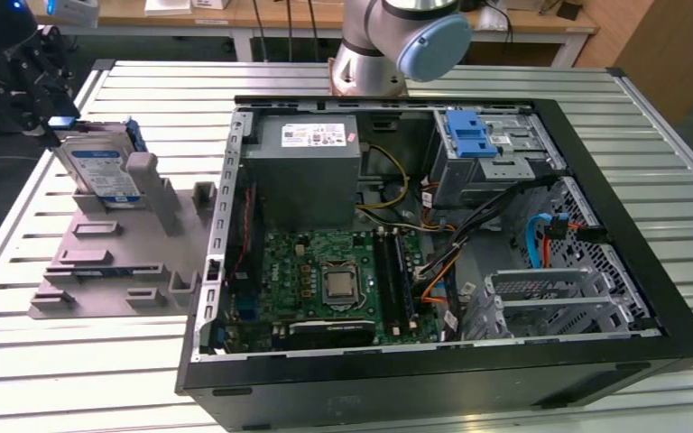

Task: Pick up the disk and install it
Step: 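Pick up the disk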

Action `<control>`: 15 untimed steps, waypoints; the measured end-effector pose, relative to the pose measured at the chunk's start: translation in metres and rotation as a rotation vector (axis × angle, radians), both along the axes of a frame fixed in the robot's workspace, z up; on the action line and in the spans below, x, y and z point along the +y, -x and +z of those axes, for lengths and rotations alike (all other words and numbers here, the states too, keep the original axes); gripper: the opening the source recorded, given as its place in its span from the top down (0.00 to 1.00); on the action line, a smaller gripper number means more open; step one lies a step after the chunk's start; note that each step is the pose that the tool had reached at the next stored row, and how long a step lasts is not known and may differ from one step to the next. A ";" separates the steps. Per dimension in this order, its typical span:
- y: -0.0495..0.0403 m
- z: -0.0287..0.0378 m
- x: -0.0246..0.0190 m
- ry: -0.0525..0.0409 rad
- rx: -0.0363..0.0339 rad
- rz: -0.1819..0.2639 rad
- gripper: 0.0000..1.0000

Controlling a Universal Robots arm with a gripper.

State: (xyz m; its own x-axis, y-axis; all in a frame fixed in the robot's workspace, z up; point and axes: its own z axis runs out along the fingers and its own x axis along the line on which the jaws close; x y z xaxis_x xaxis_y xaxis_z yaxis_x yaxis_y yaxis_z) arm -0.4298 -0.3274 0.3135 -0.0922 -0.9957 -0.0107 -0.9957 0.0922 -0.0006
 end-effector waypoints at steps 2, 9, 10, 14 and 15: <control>0.0001 -0.0010 0.0001 0.0000 0.0001 0.000 0.41; 0.0002 -0.0043 0.0001 0.0000 0.0001 0.000 0.41; 0.0002 -0.0044 0.0002 0.0000 0.0000 0.000 0.41; 0.0002 -0.0058 0.0002 0.0000 0.0002 0.000 0.41; 0.0003 -0.0063 0.0002 0.0001 0.0008 0.000 0.41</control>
State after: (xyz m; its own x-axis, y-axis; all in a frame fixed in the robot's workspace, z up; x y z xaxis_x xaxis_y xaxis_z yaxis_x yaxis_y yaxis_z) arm -0.4301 -0.3272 0.3072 -0.0923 -0.9957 -0.0106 -0.9957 0.0923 0.0001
